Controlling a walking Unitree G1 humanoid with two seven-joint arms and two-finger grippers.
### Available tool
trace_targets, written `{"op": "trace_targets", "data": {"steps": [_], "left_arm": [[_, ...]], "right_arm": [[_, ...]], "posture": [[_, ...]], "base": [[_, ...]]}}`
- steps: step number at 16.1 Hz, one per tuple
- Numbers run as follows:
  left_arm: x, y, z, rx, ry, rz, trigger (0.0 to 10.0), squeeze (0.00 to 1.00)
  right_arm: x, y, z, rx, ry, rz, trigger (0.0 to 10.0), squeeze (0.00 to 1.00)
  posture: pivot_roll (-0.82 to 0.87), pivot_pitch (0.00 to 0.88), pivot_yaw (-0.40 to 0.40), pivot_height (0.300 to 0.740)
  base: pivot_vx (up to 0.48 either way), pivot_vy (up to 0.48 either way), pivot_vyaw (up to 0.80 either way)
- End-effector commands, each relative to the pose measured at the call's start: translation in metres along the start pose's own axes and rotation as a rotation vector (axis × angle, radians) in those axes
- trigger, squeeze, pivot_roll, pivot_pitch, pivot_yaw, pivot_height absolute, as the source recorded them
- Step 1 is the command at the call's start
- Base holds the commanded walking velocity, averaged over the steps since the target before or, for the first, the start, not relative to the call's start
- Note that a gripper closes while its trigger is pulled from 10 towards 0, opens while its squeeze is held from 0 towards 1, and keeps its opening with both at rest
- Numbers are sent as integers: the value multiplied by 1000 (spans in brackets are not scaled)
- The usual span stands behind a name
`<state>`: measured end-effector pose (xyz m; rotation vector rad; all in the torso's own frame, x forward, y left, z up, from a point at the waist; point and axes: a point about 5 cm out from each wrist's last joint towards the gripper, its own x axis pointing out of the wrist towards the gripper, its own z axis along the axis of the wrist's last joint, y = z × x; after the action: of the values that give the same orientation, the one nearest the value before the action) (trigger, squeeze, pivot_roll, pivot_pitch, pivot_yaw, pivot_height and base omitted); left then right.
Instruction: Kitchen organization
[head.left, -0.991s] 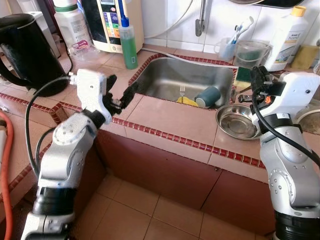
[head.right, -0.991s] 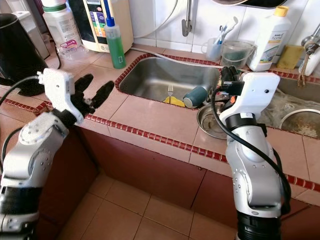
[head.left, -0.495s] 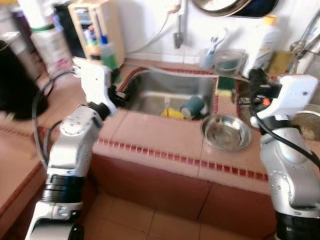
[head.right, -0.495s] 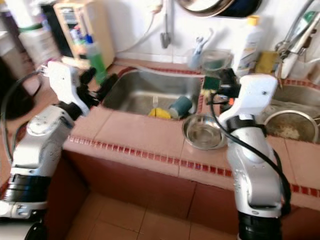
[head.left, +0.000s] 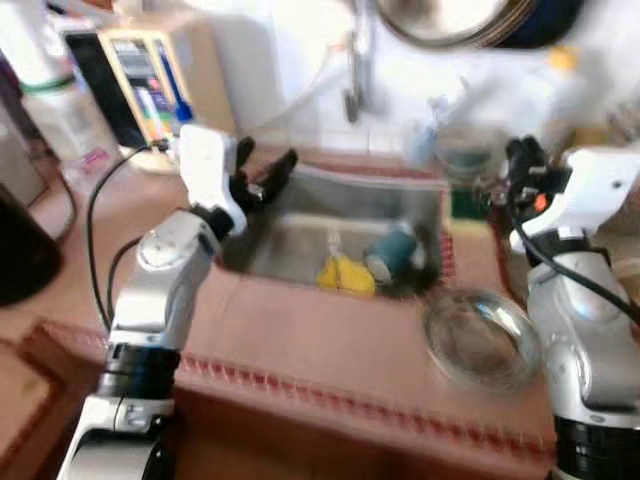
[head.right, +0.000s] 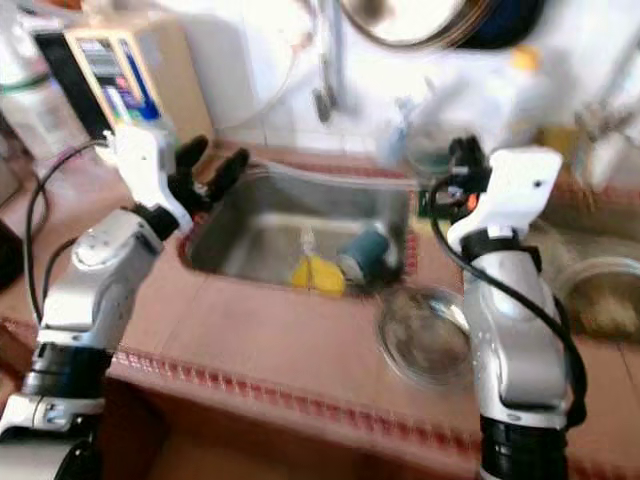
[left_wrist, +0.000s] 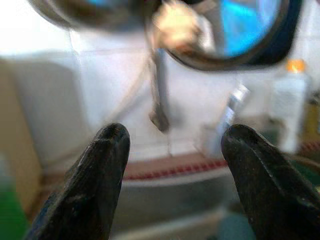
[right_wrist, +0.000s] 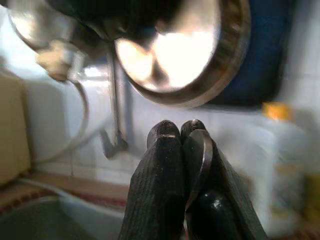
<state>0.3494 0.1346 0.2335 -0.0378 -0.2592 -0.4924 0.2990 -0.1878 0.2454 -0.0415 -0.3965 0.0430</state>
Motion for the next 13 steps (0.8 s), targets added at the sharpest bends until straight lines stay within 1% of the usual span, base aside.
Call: {"op": "trace_targets", "data": {"steps": [1,4,5,6,7,8,9,10,11,12,13], "left_arm": [[-5,5,7,9,-31,6,10000,0],[-6,-7,10,-32,-31,-47,10000,0],[-8,-14,10,-2,-14,-90,10000,0],[-12,-19,9,37,-2,-128,10000,0],[-14,-23,9,57,-4,-154,10000,0],[-20,-32,9,93,-5,-213,10000,0],[-27,-46,3,116,37,-296,10000,0],[-29,-51,1,119,51,-319,10000,0],[-34,-59,-1,107,64,-362,10000,0],[-38,-68,-5,107,88,-394,10000,0],[-40,-73,-7,90,94,-401,10000,0]], "right_arm": [[4,8,5,18,-13,31,10000,0],[6,0,-2,28,53,-1,10000,0],[8,-7,-8,42,109,-29,10000,0],[9,-12,-11,32,140,-32,10000,0],[10,-14,-12,25,154,-34,10000,0],[11,-19,-16,43,181,-35,10000,0],[12,-19,-22,62,225,0,10000,0],[13,-18,-24,62,242,12,10000,0],[13,-17,-28,79,262,38,10000,0],[15,-15,-32,71,282,78,10000,0],[17,-14,-36,56,293,96,10000,0]], "posture": [[-211,0,76,740],[-213,0,75,740],[-213,0,75,740],[-212,11,77,740],[-210,26,78,740],[-206,35,79,740],[-196,52,80,740],[-195,55,81,740],[-188,66,82,740],[-184,72,82,740],[-181,74,84,740]], "base": [[0,0,0],[0,0,0],[0,0,0],[0,0,0],[0,0,0],[0,0,0],[0,0,0],[0,0,0],[0,0,0],[0,0,0],[0,0,0]]}}
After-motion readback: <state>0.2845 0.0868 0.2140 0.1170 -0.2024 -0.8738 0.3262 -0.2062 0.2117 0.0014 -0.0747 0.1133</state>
